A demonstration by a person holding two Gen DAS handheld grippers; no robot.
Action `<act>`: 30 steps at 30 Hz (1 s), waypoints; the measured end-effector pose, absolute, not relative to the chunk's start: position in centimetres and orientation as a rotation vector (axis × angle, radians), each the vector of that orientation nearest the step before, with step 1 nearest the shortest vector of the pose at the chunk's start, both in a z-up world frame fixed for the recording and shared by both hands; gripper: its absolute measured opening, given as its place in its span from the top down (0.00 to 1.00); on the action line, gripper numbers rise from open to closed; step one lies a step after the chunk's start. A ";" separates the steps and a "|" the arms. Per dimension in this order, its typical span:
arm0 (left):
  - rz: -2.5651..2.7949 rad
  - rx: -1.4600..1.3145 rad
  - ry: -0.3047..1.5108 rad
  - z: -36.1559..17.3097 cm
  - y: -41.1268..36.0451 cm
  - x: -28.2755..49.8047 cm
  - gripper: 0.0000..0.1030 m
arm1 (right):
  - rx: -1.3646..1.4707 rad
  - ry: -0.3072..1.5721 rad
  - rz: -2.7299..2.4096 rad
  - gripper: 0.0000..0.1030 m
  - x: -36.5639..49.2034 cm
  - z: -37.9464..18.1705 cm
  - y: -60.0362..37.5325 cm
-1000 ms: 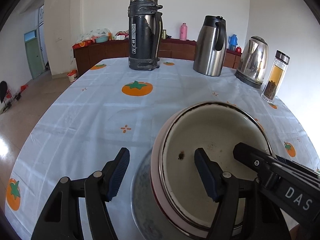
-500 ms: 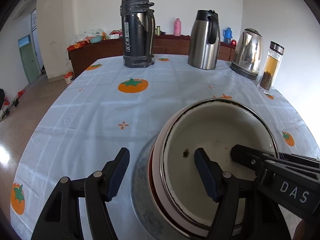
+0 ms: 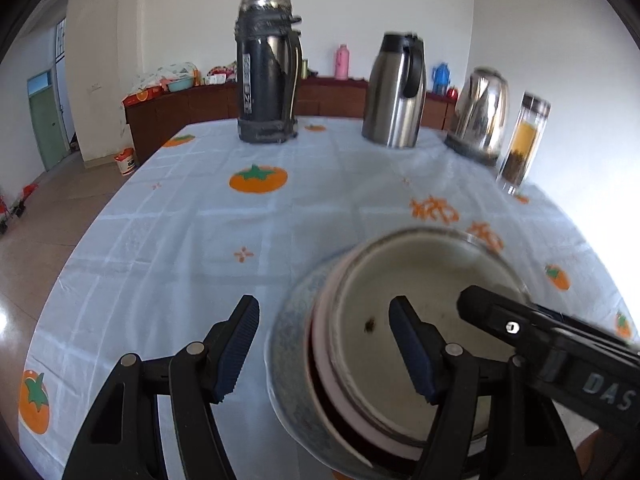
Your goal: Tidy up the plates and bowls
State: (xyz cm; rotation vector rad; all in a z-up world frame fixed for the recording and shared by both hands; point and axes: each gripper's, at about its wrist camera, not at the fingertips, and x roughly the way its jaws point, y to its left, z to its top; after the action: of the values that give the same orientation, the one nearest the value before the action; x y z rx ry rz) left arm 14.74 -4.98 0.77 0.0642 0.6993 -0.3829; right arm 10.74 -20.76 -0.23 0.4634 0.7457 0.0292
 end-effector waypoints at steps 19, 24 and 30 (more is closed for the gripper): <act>-0.239 -0.037 0.613 1.4 -1.7 15.6 0.25 | 0.206 0.554 -0.226 0.54 6.1 0.5 -19.9; -0.229 -0.028 0.602 1.4 -1.7 15.6 0.26 | 0.242 0.559 -0.229 0.54 6.1 -0.3 -20.2; -0.197 0.003 0.563 1.6 -1.8 15.4 0.25 | 0.259 0.520 -0.210 0.54 6.3 -0.5 -20.0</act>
State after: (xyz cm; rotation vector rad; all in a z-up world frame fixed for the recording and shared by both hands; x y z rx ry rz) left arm 15.44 -1.82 1.64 0.0031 0.5630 -0.1966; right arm 6.27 -19.98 -0.45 0.2593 0.5197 -0.2103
